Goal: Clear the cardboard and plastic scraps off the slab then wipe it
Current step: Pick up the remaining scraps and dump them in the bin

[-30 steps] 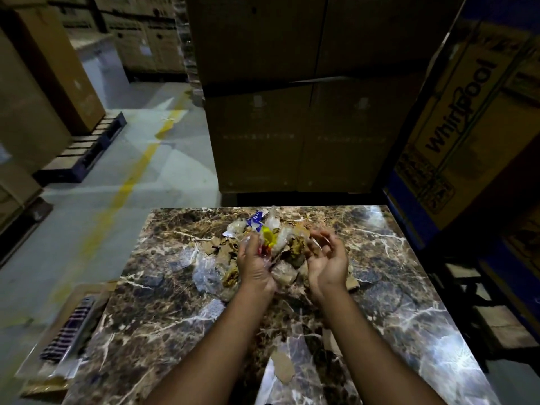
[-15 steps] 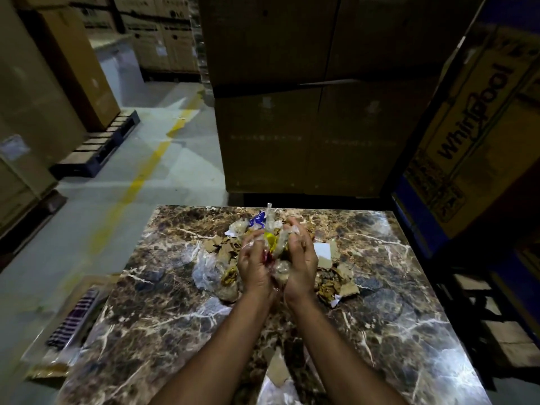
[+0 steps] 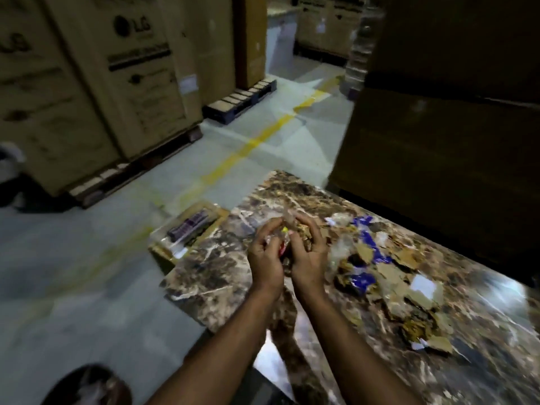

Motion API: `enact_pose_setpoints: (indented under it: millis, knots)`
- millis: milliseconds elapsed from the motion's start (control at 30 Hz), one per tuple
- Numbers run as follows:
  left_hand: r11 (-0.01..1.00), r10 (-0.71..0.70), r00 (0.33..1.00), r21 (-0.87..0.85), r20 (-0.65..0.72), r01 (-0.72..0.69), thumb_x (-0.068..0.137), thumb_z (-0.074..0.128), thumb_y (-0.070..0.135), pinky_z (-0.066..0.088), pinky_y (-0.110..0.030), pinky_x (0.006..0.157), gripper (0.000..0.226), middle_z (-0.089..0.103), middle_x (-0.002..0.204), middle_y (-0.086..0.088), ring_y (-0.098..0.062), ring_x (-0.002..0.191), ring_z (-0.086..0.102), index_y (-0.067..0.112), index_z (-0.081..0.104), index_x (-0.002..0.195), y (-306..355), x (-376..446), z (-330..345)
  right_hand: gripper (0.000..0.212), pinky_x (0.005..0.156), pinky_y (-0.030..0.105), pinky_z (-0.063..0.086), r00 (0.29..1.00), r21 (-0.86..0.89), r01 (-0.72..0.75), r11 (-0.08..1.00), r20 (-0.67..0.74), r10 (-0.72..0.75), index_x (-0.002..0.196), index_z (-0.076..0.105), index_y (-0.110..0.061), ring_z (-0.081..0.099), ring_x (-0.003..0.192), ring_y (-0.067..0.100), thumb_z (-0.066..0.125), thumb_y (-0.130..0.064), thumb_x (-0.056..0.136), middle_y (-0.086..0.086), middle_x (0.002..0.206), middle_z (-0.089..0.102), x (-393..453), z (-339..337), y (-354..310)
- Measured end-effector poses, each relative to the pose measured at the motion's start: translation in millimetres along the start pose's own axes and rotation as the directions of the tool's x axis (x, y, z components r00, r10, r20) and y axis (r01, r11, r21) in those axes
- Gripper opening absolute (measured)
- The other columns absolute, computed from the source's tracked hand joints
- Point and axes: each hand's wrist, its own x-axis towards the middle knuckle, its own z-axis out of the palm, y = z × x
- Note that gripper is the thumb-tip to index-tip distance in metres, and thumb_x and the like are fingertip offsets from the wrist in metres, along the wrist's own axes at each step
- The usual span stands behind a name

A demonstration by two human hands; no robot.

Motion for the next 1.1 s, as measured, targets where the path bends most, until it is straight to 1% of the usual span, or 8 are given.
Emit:
enact_pose_setpoints:
  millis: [167,267,367,500,667,767,900,1100]
  knots:
    - [0.995,0.101,0.917,0.013,-0.385,-0.104,0.076,0.047,0.014,0.054,-0.041,0.086,0.029,0.071,0.104,-0.012,-0.033,0.100,0.066,0.026,0.072,0.086,31.5,20.6,-110.1,0.028,0.080,0.043,0.052,0.936,0.044,-0.107,0.993,0.342,0.086,0.102,0.074,-0.029,0.067,0.092,0.024,0.058,-0.015,0.083,0.005,0.108,0.074,-41.0,113.3,11.0]
    - [0.993,0.120,0.817,0.052,-0.564,-0.110,0.072,0.050,0.030,0.055,-0.044,0.086,0.024,0.073,0.098,-0.007,-0.029,0.096,0.068,0.031,0.073,0.081,42.3,27.1,-198.5,0.033,0.090,0.034,0.053,0.860,0.017,-0.135,0.991,0.499,0.108,0.104,0.072,-0.011,0.068,0.104,0.015,0.055,-0.034,0.086,0.001,0.107,0.074,-86.1,188.3,23.0]
    - [0.994,0.113,0.727,0.067,-0.677,-0.091,0.074,0.048,0.033,0.055,-0.048,0.093,0.028,0.072,0.104,-0.005,-0.028,0.101,0.067,0.043,0.072,0.085,44.1,19.9,-299.4,0.026,0.090,0.030,0.051,0.787,-0.032,-0.150,0.988,0.601,0.139,0.090,0.073,-0.020,0.068,0.097,0.013,0.061,-0.042,0.083,0.005,0.101,0.073,-147.7,266.3,41.2]
    - [0.991,0.062,0.640,-0.031,-0.766,-0.134,0.076,0.053,0.030,0.054,-0.046,0.093,0.031,0.071,0.107,-0.011,-0.029,0.104,0.067,0.018,0.070,0.098,43.3,-2.4,-419.3,0.007,0.085,0.026,0.051,0.667,-0.121,-0.048,0.992,0.735,0.122,0.078,0.071,-0.026,0.068,0.091,0.013,0.067,-0.021,0.081,0.008,0.094,0.070,-233.0,350.7,66.0]
    - [0.958,-0.084,0.594,-0.229,-0.800,-0.172,0.074,0.054,0.038,0.048,-0.050,0.098,0.044,0.059,0.118,-0.033,-0.038,0.112,0.059,0.004,0.064,0.100,47.6,-26.1,-525.0,0.014,0.092,0.041,0.053,0.561,-0.215,-0.117,0.970,0.791,0.243,0.076,0.076,-0.028,0.068,0.102,0.028,0.063,-0.032,0.072,0.012,0.105,0.071,-310.3,422.5,98.0]
    - [0.948,-0.172,0.528,-0.285,-0.832,-0.139,0.083,0.056,0.043,0.051,-0.046,0.097,0.040,0.067,0.114,-0.018,-0.030,0.112,0.064,0.010,0.068,0.101,46.5,-36.8,-560.1,0.016,0.088,0.030,0.055,0.484,-0.296,-0.133,0.946,0.813,0.322,0.086,0.078,-0.028,0.067,0.110,0.013,0.066,-0.021,0.081,-0.001,0.119,0.070,-342.0,444.1,116.5]
    - [0.979,-0.145,0.372,-0.187,-0.917,-0.077,0.096,0.051,0.009,0.054,-0.025,0.080,0.017,0.071,0.097,0.002,-0.008,0.090,0.067,0.014,0.067,0.096,28.9,-42.8,-592.9,0.017,0.081,0.015,0.051,0.383,-0.350,-0.107,0.931,0.849,0.363,0.104,0.073,0.001,0.069,0.098,0.001,0.057,0.002,0.096,0.001,0.108,0.074,-368.7,462.0,158.7]
    - [0.989,-0.130,0.234,-0.141,-0.964,-0.033,0.087,0.047,0.019,0.050,-0.019,0.090,0.023,0.072,0.098,0.016,-0.004,0.097,0.066,0.028,0.067,0.092,-85.2,-27.8,-660.9,0.020,0.100,0.050,0.052,0.257,-0.411,-0.081,0.908,0.872,0.418,0.096,0.074,-0.012,0.068,0.110,0.024,0.058,-0.020,0.088,0.010,0.113,0.073,-398.8,476.2,295.4]
